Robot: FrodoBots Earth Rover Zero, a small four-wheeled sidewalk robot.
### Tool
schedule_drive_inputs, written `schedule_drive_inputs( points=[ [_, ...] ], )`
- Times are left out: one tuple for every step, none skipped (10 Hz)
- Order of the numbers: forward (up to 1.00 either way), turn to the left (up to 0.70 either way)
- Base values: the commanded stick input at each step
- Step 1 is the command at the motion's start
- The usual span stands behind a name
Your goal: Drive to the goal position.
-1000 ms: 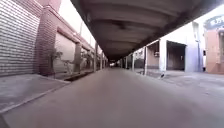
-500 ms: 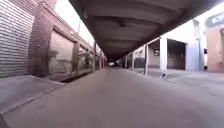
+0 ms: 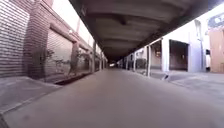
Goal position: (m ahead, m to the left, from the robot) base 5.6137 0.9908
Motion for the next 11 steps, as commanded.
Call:
schedule_drive_inputs(
  points=[
    [0.70,0.00],
    [0.70,0.00],
    [0.70,0.00],
    [0.70,0.00],
    [0.70,0.00],
    [0.70,0.00],
    [0.70,0.00],
    [0.70,0.00],
    [0.70,0.00],
    [0.70,0.00],
    [0.70,0.00]
  ],
)
